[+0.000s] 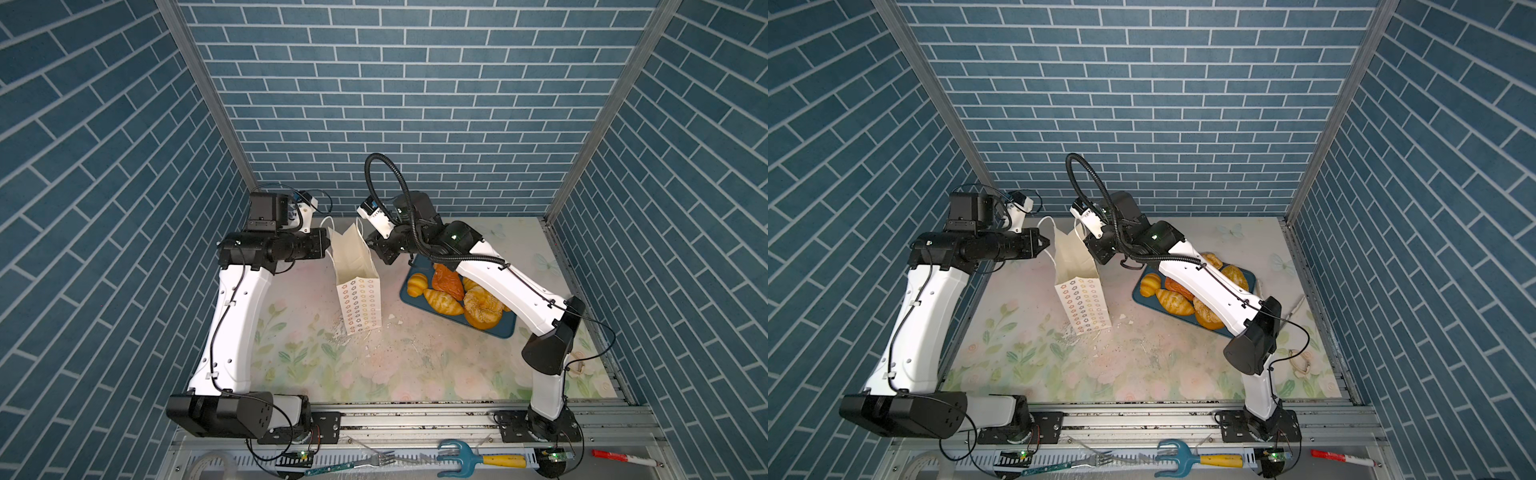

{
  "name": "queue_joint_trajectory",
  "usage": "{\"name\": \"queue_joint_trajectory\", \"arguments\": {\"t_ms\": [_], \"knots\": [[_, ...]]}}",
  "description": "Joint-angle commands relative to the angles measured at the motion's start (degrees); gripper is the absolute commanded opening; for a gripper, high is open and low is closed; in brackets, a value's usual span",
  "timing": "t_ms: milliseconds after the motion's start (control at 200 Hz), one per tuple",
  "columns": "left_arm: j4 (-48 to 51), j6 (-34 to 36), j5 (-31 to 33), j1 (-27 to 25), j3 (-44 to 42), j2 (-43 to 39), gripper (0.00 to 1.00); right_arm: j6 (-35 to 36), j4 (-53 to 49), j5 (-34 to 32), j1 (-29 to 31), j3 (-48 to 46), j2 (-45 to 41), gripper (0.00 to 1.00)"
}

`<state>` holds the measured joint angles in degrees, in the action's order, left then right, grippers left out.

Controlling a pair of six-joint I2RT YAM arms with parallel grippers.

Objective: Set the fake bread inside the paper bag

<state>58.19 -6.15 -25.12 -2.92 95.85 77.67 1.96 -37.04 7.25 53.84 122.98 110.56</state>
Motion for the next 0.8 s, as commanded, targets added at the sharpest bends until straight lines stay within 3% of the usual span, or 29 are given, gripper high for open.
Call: {"name": "queue_joint_trajectory", "arguments": {"t_ms": [0,105,190,430,650,795], "knots": [[1.44,1.13,-0.01,-0.16,-0.16,-0.36,0.0,2.87,-0.01,-4.18,0.08,-0.29,-3.33,0.38],[1.31,1.12,0.5,-0.16,-0.23,-0.79,0.0,5.54,-0.15,-8.86,0.03,-2.5,-5.83,0.44],[1.31,1.16,0.91,-0.14,-0.38,-0.94,0.0,7.19,-0.72,-8.88,0.02,-4.04,-7.61,0.45],[0.96,0.88,1.09,-0.16,-1.14,-1.41,0.0,7.87,-0.85,1.24,0.21,-6.44,-9.04,0.48],[0.93,0.57,0.98,-0.13,-1.7,-1.68,0.0,5.11,-0.99,2.27,0.65,0.7,-2.11,0.48],[0.91,0.59,0.97,-0.16,-2.35,-2.08,0.0,3.36,-1.18,3.12,0.76,5.64,1.66,0.43]]}}
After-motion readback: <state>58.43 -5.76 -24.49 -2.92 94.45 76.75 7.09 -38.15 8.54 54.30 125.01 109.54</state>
